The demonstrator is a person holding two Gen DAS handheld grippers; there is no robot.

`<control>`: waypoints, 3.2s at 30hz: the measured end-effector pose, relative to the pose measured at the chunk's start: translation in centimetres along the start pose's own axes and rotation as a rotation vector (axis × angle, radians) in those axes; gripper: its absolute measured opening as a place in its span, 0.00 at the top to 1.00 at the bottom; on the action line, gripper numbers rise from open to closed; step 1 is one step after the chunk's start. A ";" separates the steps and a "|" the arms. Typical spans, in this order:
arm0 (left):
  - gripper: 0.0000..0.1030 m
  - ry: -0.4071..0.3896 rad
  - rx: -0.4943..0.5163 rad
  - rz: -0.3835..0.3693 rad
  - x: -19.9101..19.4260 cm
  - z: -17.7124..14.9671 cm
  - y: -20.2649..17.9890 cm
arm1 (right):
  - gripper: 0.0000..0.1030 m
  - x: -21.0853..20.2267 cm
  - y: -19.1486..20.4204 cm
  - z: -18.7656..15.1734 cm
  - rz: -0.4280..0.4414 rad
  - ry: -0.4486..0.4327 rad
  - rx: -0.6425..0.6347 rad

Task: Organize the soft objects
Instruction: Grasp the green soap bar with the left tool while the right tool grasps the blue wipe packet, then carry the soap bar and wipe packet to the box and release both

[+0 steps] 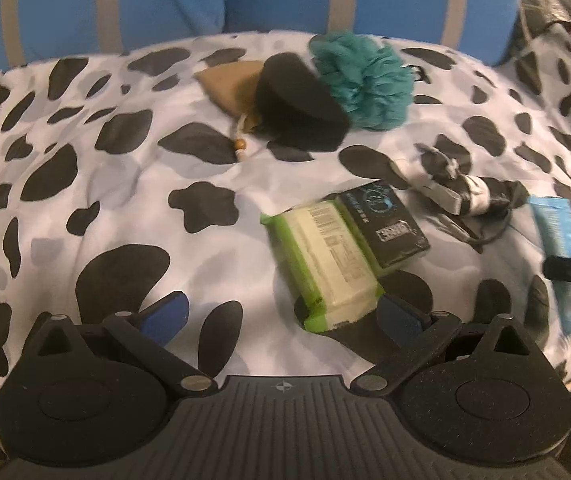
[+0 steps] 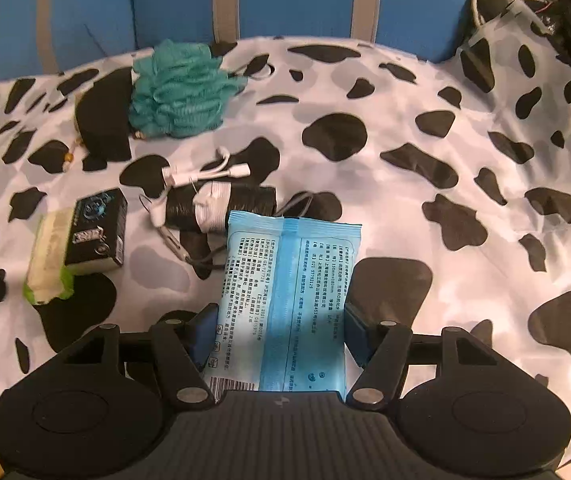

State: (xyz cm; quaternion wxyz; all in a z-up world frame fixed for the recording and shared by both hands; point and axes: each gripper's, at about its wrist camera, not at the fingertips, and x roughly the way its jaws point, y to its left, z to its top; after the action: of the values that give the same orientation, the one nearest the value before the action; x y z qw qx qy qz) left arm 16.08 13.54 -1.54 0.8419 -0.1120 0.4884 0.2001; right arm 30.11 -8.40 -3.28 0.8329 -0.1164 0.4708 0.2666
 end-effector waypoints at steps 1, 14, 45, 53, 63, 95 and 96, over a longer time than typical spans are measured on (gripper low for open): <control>0.00 0.002 -0.008 0.009 0.2 0.2 0.0 | 0.35 -0.3 -0.2 0.0 0.002 -0.008 -0.001; 0.11 0.098 -0.098 -0.012 5.2 2.0 -0.2 | 0.35 -4.8 -3.5 -1.0 0.044 -0.050 0.092; 0.54 0.028 -0.084 -0.042 3.0 1.7 -1.2 | 0.35 -5.5 -4.1 -2.5 0.094 -0.017 0.138; 0.54 -0.054 -0.022 -0.094 -1.5 0.0 -2.0 | 0.35 -6.5 -3.1 -3.2 0.117 -0.021 0.136; 0.54 -0.070 0.062 -0.151 -5.4 -4.8 -3.2 | 0.35 -8.0 -0.8 -5.0 0.160 -0.016 0.105; 0.54 0.151 0.050 -0.198 -8.9 -14.9 -2.9 | 0.34 -8.7 6.3 -14.0 0.247 0.283 -0.039; 0.54 0.155 0.053 -0.195 -8.8 -15.0 -3.0 | 0.34 -8.6 6.5 -14.1 0.243 0.294 -0.053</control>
State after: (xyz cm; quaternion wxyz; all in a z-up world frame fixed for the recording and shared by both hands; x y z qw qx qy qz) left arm 1.84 3.08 -1.36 0.8197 -0.1517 0.5441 0.0950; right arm 12.75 -12.13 -3.14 0.7135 -0.1184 0.5908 0.3576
